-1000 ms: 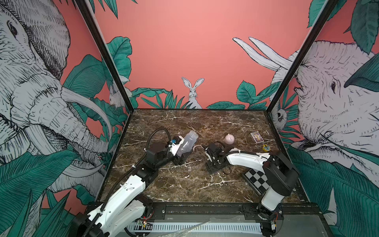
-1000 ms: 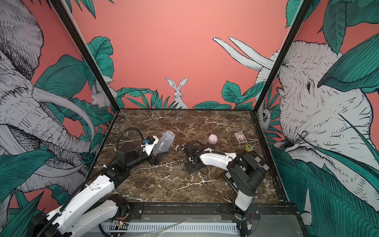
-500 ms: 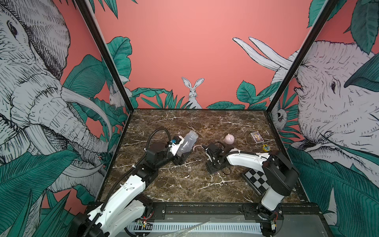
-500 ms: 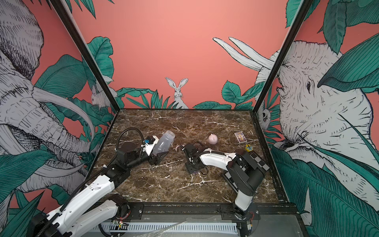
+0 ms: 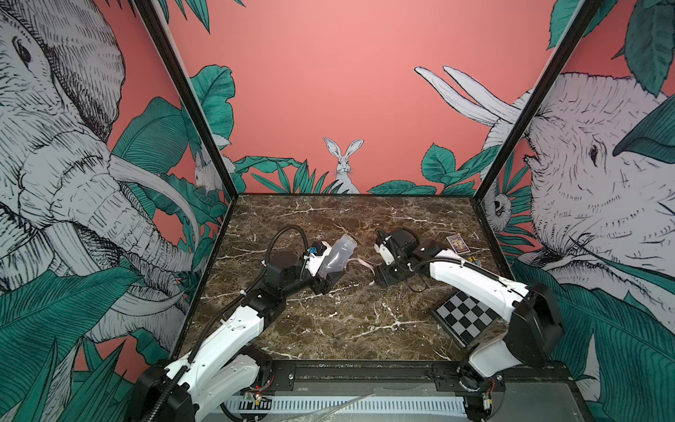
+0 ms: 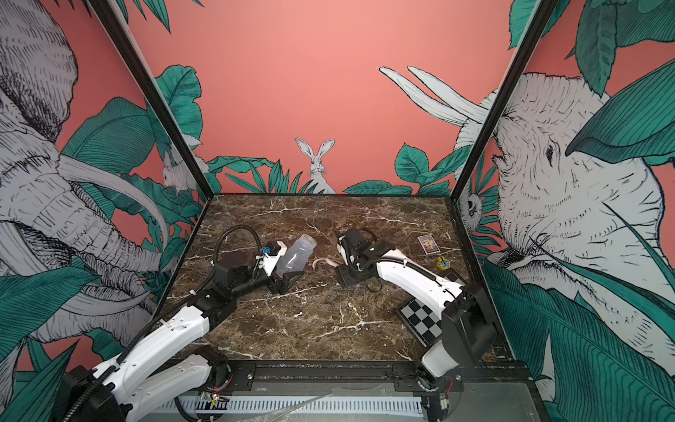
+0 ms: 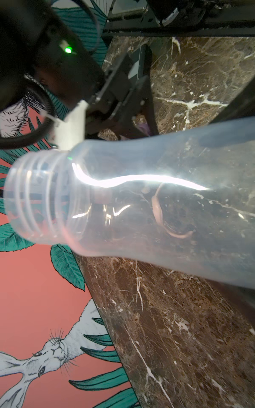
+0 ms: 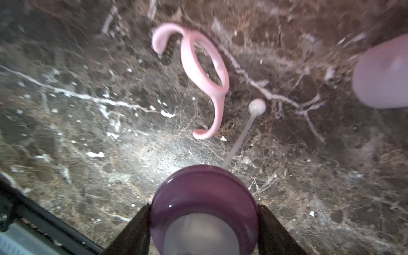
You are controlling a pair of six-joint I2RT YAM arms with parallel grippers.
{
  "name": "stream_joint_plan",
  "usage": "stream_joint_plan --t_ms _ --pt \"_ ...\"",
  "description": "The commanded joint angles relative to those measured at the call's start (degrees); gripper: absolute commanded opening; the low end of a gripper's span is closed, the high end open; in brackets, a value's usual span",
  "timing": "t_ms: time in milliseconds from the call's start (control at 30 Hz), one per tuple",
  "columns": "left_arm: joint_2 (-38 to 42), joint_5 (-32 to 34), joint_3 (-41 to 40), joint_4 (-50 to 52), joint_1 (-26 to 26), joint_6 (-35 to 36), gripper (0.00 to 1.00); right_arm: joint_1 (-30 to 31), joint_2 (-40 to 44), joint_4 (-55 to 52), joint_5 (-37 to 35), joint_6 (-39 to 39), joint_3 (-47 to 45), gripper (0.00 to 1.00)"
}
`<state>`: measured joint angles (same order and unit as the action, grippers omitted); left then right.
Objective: Assemble the baby bottles
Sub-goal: Pick up the nipple from the center of the board, then place the nipple at the center of the board.
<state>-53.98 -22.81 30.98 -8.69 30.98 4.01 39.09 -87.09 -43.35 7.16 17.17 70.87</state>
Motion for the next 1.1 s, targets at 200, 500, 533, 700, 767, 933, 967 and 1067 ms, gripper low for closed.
stream_joint_plan --t_ms 200,500,533,700,767,933,967,1067 --pt "-3.3 -3.5 -1.8 -13.3 0.5 -2.3 0.61 -6.6 1.3 -20.5 7.2 -8.6 20.9 0.63" --pt "-9.5 -3.8 -2.3 -21.5 1.8 -2.3 0.61 -8.8 -1.4 -28.6 8.8 -9.9 37.0 0.62" --pt "-10.0 -3.5 -2.2 -21.8 2.1 -2.0 0.61 -9.1 -2.0 -29.2 9.3 -9.8 38.8 0.62" --pt "-11.8 -1.0 -3.6 -27.2 3.3 -0.7 0.61 -10.5 -5.9 -32.0 12.4 -8.8 49.5 0.62" --pt "-12.8 -0.7 -4.1 -29.2 3.5 -0.6 0.61 -10.8 -7.3 -32.5 13.3 -8.0 53.1 0.61" --pt "-15.4 0.0 -5.5 -33.7 3.9 -0.6 0.61 -10.9 -9.7 -31.9 16.1 -5.5 60.0 0.61" --pt "-15.9 0.0 -5.6 -34.2 3.9 -0.6 0.61 -10.8 -10.0 -31.5 16.9 -5.0 60.8 0.60" --pt "-17.9 0.0 -5.7 -36.3 4.6 -0.9 0.61 -10.9 -11.5 -31.0 19.1 -4.1 63.8 0.60"
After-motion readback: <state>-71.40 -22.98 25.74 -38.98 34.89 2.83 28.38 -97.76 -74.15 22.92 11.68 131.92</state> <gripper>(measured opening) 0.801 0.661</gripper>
